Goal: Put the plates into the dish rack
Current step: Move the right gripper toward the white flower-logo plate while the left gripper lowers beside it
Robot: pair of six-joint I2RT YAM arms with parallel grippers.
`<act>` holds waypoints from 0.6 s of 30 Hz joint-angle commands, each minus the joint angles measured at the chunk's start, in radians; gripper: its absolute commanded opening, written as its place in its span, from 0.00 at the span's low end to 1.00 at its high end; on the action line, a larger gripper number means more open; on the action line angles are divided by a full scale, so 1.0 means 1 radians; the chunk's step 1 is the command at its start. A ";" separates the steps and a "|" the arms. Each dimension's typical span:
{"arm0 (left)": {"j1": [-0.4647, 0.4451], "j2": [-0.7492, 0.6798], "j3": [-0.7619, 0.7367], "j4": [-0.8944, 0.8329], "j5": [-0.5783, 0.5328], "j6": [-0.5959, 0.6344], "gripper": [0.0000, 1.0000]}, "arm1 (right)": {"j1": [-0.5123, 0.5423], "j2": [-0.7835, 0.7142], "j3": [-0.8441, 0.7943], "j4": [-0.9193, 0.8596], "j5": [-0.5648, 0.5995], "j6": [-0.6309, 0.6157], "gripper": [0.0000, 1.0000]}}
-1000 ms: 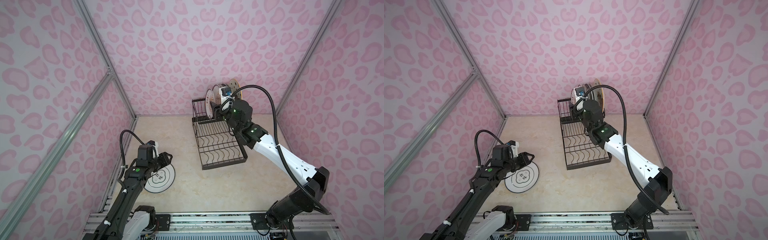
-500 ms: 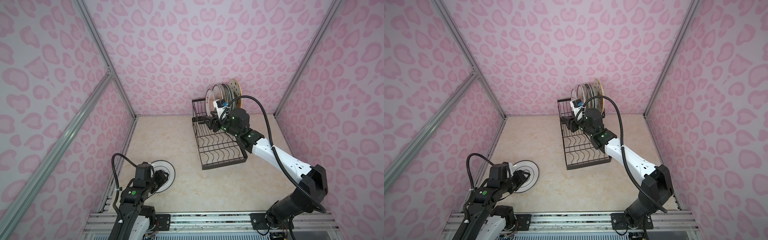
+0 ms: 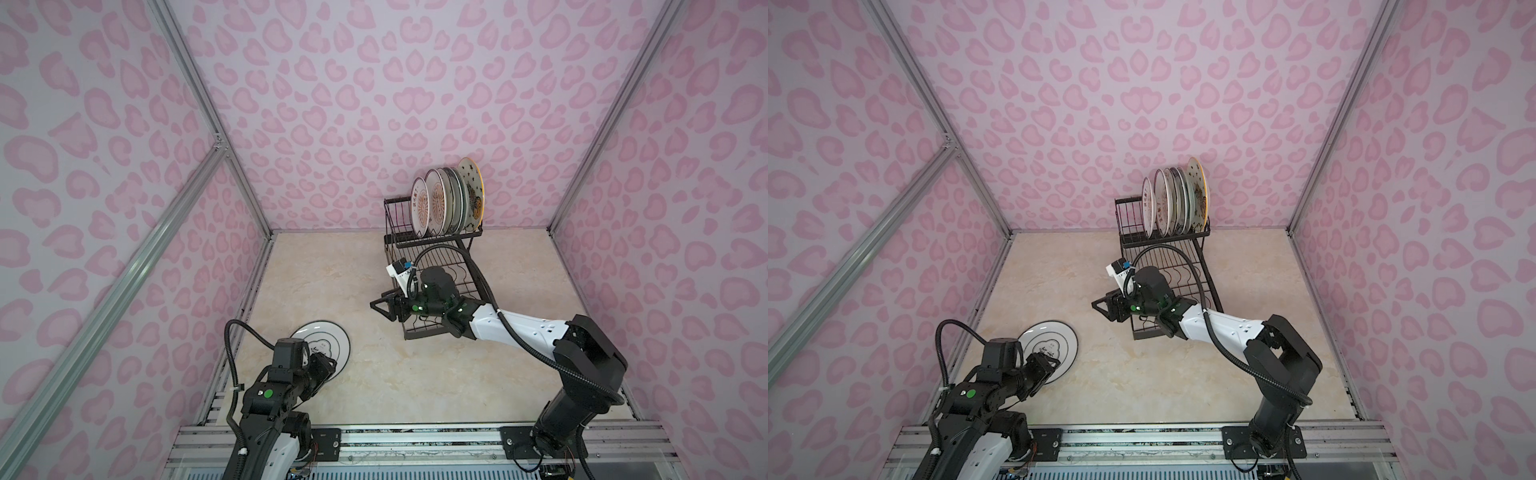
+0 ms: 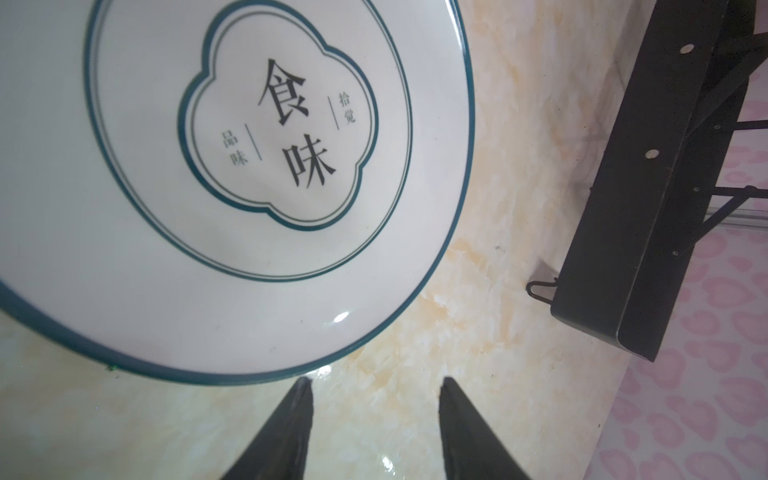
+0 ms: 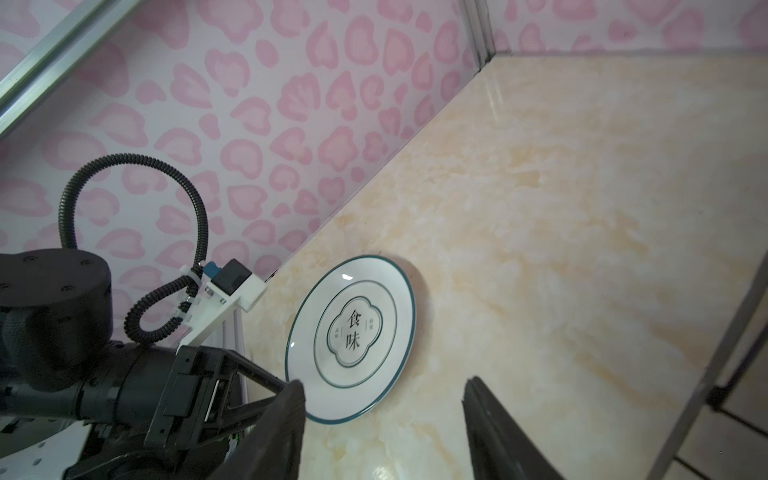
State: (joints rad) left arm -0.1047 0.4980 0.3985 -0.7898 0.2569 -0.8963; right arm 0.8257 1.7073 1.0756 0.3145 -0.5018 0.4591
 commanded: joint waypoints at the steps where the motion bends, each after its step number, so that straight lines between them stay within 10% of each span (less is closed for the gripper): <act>1: 0.000 -0.009 -0.008 -0.013 -0.013 -0.008 0.52 | 0.038 0.031 -0.017 0.084 0.043 0.139 0.60; 18: 0.001 -0.075 -0.010 -0.009 -0.030 -0.010 0.52 | 0.139 0.372 0.174 0.062 0.050 0.370 0.48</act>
State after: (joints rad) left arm -0.1047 0.4259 0.3862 -0.7986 0.2359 -0.9115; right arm 0.9607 2.0453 1.2304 0.3580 -0.4385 0.7849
